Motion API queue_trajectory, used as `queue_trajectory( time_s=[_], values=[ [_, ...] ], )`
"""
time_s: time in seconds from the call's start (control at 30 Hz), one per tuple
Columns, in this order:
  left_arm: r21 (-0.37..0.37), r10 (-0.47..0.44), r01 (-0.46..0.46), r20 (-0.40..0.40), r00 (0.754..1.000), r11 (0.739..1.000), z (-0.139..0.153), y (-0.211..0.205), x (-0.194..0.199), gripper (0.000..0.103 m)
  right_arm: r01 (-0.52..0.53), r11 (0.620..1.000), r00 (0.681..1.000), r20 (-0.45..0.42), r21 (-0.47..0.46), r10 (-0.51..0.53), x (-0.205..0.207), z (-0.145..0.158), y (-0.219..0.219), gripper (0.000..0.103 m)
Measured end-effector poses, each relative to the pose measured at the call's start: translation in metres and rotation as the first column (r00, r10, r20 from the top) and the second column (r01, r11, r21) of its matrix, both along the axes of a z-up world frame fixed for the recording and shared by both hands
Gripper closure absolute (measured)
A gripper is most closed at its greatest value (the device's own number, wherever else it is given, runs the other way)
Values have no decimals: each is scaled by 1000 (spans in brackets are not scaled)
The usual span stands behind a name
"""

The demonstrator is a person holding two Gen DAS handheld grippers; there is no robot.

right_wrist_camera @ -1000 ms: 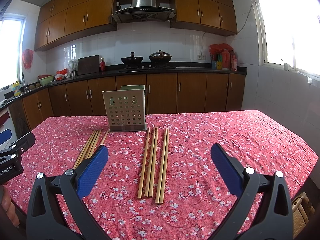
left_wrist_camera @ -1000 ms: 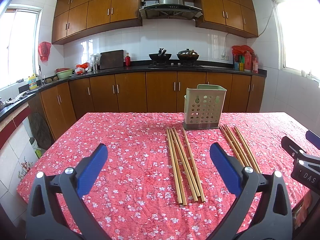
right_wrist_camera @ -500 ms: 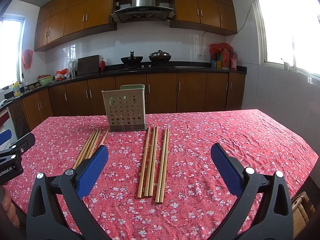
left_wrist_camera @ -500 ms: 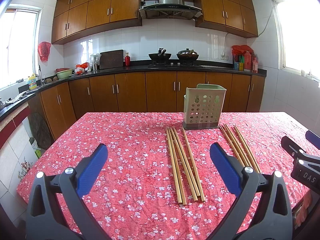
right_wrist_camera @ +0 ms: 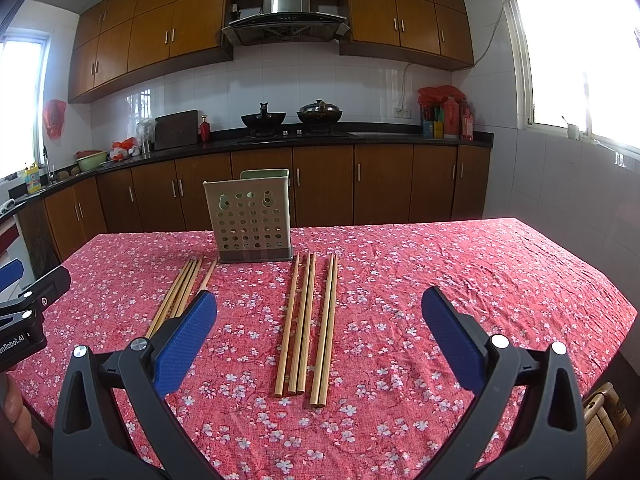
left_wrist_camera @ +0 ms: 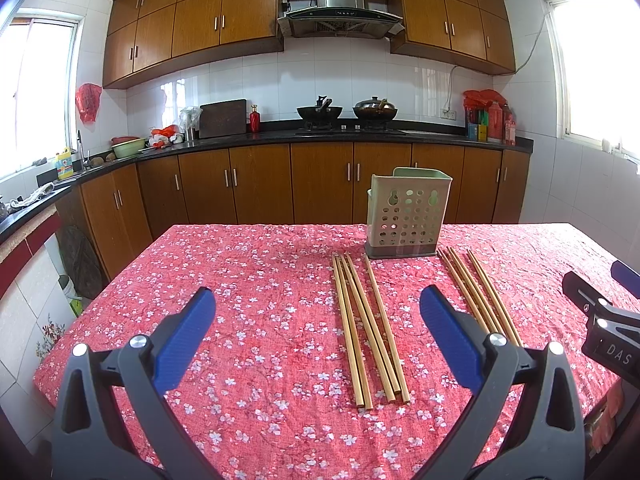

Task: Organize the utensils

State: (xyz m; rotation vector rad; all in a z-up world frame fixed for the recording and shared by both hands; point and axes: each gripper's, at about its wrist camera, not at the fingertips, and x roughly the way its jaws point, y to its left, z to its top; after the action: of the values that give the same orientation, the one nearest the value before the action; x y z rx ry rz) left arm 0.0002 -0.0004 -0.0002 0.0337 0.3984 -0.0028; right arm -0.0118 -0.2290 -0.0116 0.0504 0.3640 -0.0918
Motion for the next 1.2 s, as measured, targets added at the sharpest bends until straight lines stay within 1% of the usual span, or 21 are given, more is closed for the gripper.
queue_trajectory(
  time_s=[0.7, 0.77, 0.8, 0.9, 0.97, 1.0, 1.03, 1.07, 1.13, 1.2],
  values=[
    [2, 6, -6, -4, 1000, 1000, -1, 0, 1, 4, 0, 1000, 1000, -6, 5, 0, 0, 3, 2, 2],
    [-2, 13, -13, -18, 1000, 1000, -2, 2, 4, 4, -4, 1000, 1000, -22, 16, 4, 2, 2, 0, 2],
    [-4, 17, -17, -28, 999, 1000, -4, 2, 8, 4, -6, 1000, 999, -34, 26, 7, 7, -4, -2, 2],
    [0, 40, -40, -62, 997, 999, -13, 5, 21, 4, 2, 998, 997, -81, 66, 3, 16, -12, -10, 2],
    [4, 58, -57, -95, 994, 998, -16, 11, 32, 4, 18, 995, 992, -128, 95, -5, 26, -20, -18, 2],
    [2, 62, -62, -109, 992, 998, -21, 10, 34, 4, 28, 994, 988, -155, 106, -12, 32, -24, -22, 4],
    [-4, 66, -67, -130, 989, 998, -26, 13, 40, 4, 38, 993, 983, -182, 111, -18, 39, -28, -26, 10],
    [-6, 72, -74, -149, 986, 997, -29, 17, 45, 4, 45, 993, 978, -208, 110, -21, 45, -31, -28, 15],
    [5, 89, -90, -187, 978, 996, -32, 21, 55, 4, 54, 992, 964, -266, 111, -22, 61, -40, -32, 34],
    [23, 106, -103, -230, 967, 994, -40, 24, 68, 4, 60, 989, 944, -329, 132, -14, 77, -49, -37, 43]
  ],
)
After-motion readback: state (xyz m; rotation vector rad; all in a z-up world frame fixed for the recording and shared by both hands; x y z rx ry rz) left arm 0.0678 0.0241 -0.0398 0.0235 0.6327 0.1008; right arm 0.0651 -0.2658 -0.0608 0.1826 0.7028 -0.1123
